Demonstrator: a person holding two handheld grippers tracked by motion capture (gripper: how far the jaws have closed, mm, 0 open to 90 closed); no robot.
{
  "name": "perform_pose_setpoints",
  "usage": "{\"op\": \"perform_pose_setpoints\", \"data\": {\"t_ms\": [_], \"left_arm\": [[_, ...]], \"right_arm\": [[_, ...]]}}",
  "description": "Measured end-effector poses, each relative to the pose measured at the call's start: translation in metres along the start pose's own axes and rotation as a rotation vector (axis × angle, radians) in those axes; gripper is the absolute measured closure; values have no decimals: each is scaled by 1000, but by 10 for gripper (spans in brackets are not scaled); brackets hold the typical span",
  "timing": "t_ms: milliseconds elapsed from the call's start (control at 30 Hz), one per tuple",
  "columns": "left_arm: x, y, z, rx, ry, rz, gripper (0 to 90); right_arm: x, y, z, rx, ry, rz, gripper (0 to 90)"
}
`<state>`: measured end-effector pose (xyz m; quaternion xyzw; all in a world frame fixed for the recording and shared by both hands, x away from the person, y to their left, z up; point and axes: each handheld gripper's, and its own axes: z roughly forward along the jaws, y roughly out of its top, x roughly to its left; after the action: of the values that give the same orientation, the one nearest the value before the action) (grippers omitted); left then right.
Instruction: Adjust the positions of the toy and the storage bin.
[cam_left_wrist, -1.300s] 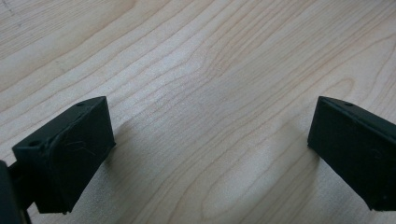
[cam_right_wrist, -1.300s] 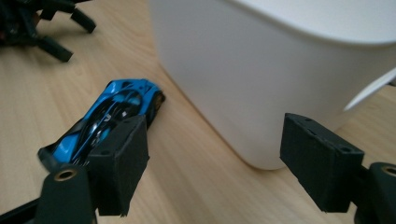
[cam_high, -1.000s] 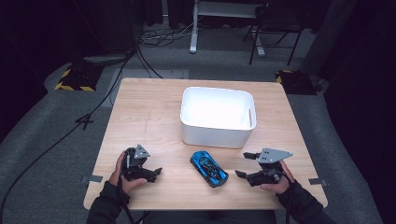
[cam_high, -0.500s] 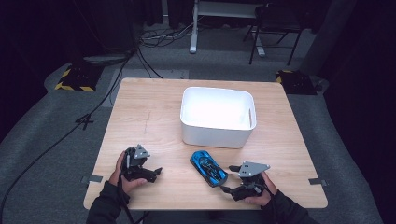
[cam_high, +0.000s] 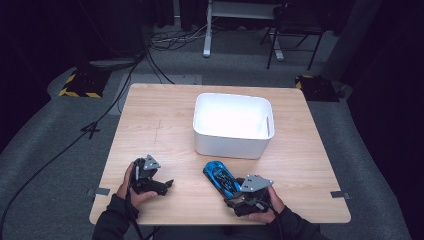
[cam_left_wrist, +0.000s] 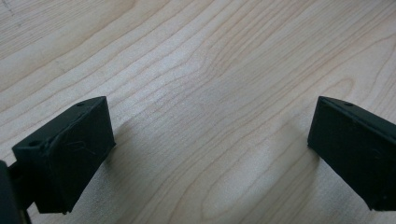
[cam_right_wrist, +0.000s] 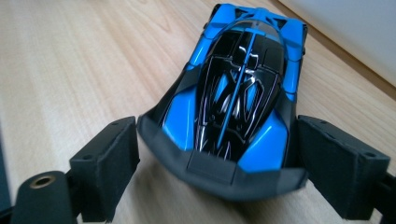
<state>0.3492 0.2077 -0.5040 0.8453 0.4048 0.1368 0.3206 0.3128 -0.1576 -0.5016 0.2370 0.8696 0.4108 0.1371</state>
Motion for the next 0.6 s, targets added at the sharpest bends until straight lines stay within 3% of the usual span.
{"op": "perform_pose_setpoints", "data": {"t_ms": [33, 233, 433, 600], "left_arm": [[0, 0, 0, 0, 0, 0, 6], [0, 0, 0, 0, 0, 0, 6], [0, 0, 0, -1, -3, -3, 6], [0, 0, 0, -1, -2, -3, 6]], "right_arm": [[2, 1, 0, 7, -7, 32, 156], [2, 8, 11, 31, -43, 44, 157], [1, 11, 16, 83, -69, 92, 129], [-2, 10, 15, 91, -51, 104, 139]]}}
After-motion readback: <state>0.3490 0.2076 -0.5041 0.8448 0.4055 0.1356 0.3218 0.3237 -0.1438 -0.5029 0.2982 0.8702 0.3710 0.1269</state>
